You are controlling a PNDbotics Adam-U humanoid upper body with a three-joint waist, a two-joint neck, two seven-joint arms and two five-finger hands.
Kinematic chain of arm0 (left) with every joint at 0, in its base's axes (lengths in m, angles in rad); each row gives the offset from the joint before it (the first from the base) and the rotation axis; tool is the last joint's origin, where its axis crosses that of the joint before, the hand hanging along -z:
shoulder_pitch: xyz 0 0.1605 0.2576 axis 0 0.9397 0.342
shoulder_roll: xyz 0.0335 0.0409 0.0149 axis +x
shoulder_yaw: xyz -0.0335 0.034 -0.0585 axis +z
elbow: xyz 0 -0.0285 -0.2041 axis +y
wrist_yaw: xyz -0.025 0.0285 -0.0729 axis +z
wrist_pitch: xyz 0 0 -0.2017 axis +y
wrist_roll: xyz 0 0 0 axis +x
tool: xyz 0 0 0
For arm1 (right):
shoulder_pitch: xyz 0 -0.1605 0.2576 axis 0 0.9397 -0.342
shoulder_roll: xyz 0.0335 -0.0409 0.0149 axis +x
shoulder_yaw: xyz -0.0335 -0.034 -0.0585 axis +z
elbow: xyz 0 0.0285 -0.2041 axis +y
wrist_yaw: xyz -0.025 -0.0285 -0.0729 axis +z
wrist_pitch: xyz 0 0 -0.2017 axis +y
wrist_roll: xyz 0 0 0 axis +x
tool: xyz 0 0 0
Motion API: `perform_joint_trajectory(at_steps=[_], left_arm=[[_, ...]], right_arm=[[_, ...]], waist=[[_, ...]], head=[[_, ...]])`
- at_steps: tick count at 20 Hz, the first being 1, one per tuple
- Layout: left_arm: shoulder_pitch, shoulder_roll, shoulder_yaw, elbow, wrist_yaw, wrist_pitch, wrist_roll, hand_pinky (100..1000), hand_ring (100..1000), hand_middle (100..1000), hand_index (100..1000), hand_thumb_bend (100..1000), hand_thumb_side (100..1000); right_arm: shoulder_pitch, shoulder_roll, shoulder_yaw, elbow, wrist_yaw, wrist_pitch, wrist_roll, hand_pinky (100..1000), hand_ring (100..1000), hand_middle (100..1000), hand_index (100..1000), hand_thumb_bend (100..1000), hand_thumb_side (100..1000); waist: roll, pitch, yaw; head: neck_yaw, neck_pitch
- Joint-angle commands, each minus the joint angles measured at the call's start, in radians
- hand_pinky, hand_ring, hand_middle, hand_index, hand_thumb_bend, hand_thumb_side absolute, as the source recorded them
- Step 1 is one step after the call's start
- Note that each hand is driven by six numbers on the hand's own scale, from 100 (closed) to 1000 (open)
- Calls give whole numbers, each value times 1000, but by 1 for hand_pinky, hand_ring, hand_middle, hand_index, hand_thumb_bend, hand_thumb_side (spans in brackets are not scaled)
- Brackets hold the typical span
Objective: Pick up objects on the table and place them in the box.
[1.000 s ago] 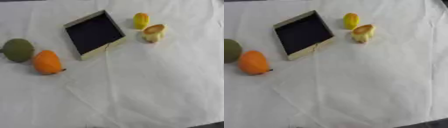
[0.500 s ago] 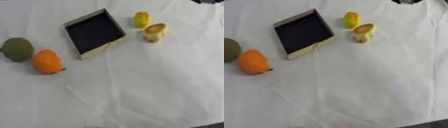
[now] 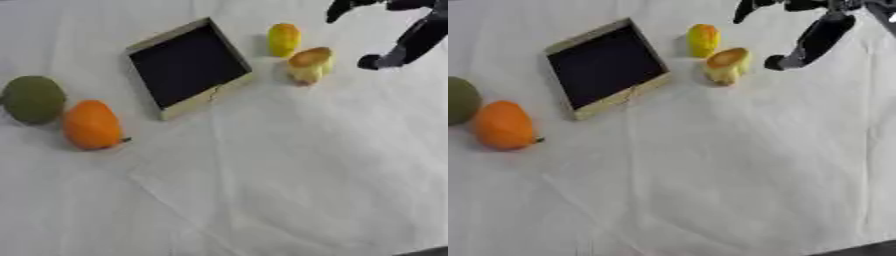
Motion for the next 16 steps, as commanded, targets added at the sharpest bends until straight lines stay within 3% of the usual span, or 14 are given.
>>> perform_joint_trajectory(at_steps=[1,4,8,16], left_arm=[[-20,28,9,-13,1,2,-3,701,728,690,843,100,757],[-20,22,7,-11,1,3,-4,701,728,689,842,100,769],[-20,15,3,-8,1,4,-8,701,727,685,840,100,770],[-17,5,1,-2,4,5,-10,700,727,678,833,100,773]], right_arm=[[-20,-22,2,6,-2,-3,-7,921,951,888,902,322,183],[-28,-5,10,14,16,10,-48,915,937,877,893,348,138],[-32,27,34,40,80,40,-114,910,918,877,889,356,142],[-37,91,70,129,146,48,-128,899,891,858,886,357,147]], waist=[[-10,-8,2],[-11,-8,4],[-12,-8,8],[-11,1,18]], head=[[-5,-8],[-7,-9],[-10,-13],[-18,-18]])
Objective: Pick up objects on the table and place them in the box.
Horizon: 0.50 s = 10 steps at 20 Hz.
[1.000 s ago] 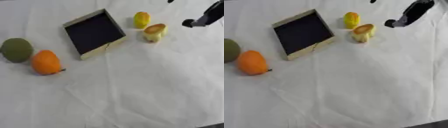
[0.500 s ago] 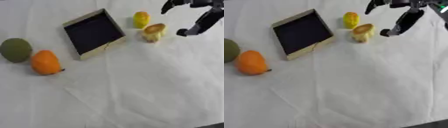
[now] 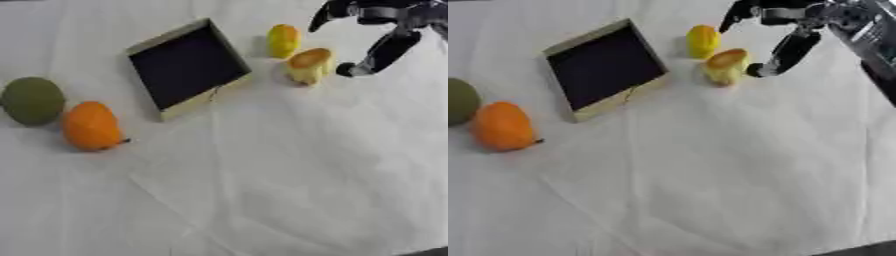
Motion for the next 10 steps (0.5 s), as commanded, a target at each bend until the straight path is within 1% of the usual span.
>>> perform_joint_trajectory(at_steps=[1,5,7,8,9,10], left_arm=[[-16,23,9,-7,4,0,-2,700,727,678,833,100,773],[-16,20,7,-8,4,0,-4,700,726,674,830,100,774],[-14,19,8,-8,4,1,-2,700,726,673,828,100,774],[-13,19,9,-7,4,1,-1,700,726,672,827,100,760],[-12,18,9,-7,5,2,0,700,726,672,827,100,775],[-11,17,9,-7,5,2,0,700,727,672,826,100,776]], right_arm=[[-23,-2,-4,30,19,0,-11,899,891,858,885,358,146],[-29,24,-6,90,49,2,-27,897,892,858,883,365,143],[-33,38,-13,120,67,8,-49,897,891,856,881,353,134],[-36,44,-16,133,72,11,-61,896,891,856,879,327,131],[-39,52,-18,145,76,14,-74,896,890,855,879,338,129],[-42,59,-19,157,78,16,-85,895,890,854,878,327,130]], waist=[[-11,-5,4],[-8,-1,9],[-7,1,11],[-6,2,11],[-5,3,12],[-5,4,12]], head=[[-6,-9],[-11,-11],[-14,-13],[-15,-14],[-15,-16],[-16,-17]])
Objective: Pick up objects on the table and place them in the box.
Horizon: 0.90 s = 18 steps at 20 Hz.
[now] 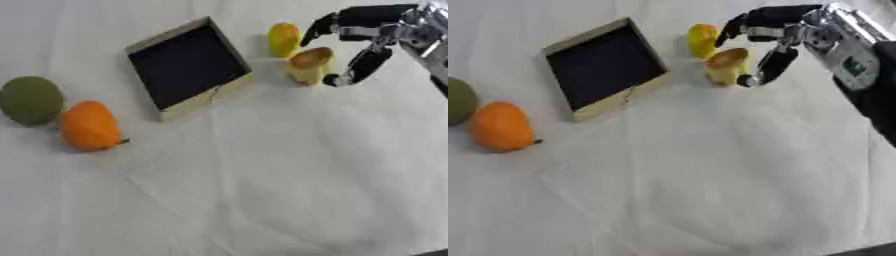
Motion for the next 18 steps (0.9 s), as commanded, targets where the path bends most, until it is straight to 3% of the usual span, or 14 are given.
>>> perform_joint_trajectory(at_steps=[1,13,18], left_arm=[[-11,20,8,-7,3,1,2,700,727,672,826,100,776],[-8,12,7,-10,8,4,7,699,724,682,818,100,777],[-7,10,5,-10,7,5,8,699,724,682,817,100,777]], right_arm=[[-26,-1,-19,32,17,6,-36,895,890,854,877,326,130],[-46,42,-12,132,74,-7,-49,888,872,819,841,413,100],[-57,58,-16,157,82,-10,-70,881,847,756,779,360,100]], waist=[[-5,-4,3],[-4,7,12],[-3,7,14]], head=[[-4,-16],[-8,-20],[-9,-20]])
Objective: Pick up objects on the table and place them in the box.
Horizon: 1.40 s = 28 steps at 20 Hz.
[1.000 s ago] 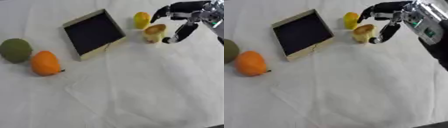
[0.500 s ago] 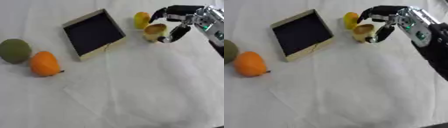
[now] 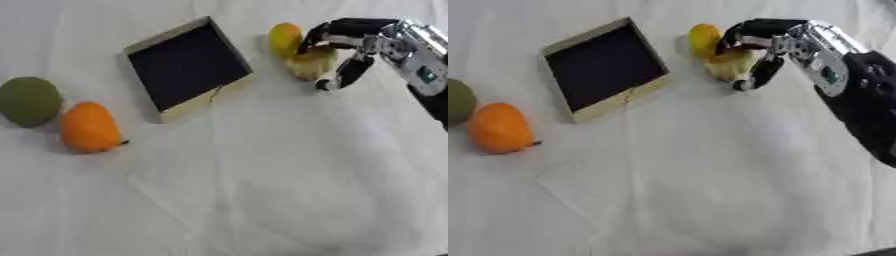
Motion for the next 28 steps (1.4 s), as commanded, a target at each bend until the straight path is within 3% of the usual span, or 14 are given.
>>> perform_joint_trajectory(at_steps=[1,5,6,8,9,10,14,19,22,28], left_arm=[[-9,23,6,-10,2,1,4,700,724,682,817,100,776],[-7,23,6,-7,1,2,4,700,725,681,817,100,776],[-7,23,6,-7,1,2,3,700,725,681,817,100,775],[-7,22,4,-7,0,2,2,700,729,679,817,100,773],[-7,22,4,-7,0,2,1,700,731,678,817,100,772],[-7,22,4,-7,0,2,1,700,731,677,816,100,772],[-4,24,4,-7,2,2,3,700,731,674,815,100,771],[-3,28,5,-8,4,2,4,701,729,671,814,100,768],[-7,28,3,-10,3,2,2,701,729,671,814,100,766],[-31,16,-6,-18,-2,1,-10,701,730,672,814,100,762]], right_arm=[[-19,-16,-17,-1,0,4,-30,877,834,713,736,311,100],[-17,-27,-30,-49,-26,45,-107,868,794,646,667,239,100],[-19,-31,-33,-61,-19,60,-130,863,775,611,630,287,100],[-23,-36,-36,-83,15,85,-188,857,741,546,563,293,100],[-24,-37,-38,-94,31,95,-223,851,717,505,524,245,100],[-23,-38,-39,-103,41,102,-257,846,703,483,508,297,100],[-18,-46,-48,-152,31,111,-342,835,678,463,494,303,100],[-42,-61,-59,-276,-49,124,-282,840,675,480,510,306,100],[-94,-47,-37,-338,-99,146,-214,840,674,483,513,311,100],[-232,79,45,-321,-140,161,-99,841,674,486,515,319,100]], waist=[[-3,-6,1],[-4,-9,-1],[-5,-10,-2],[-6,-13,-3],[-6,-14,-4],[-6,-15,-4],[-7,-20,-4],[-10,-26,-4],[-11,-31,-4],[-14,-35,9]], head=[[-1,-9],[0,-9],[0,-9],[-1,-9],[-1,-9],[-1,-9],[-1,-6],[0,-2],[-1,2],[-18,4]])
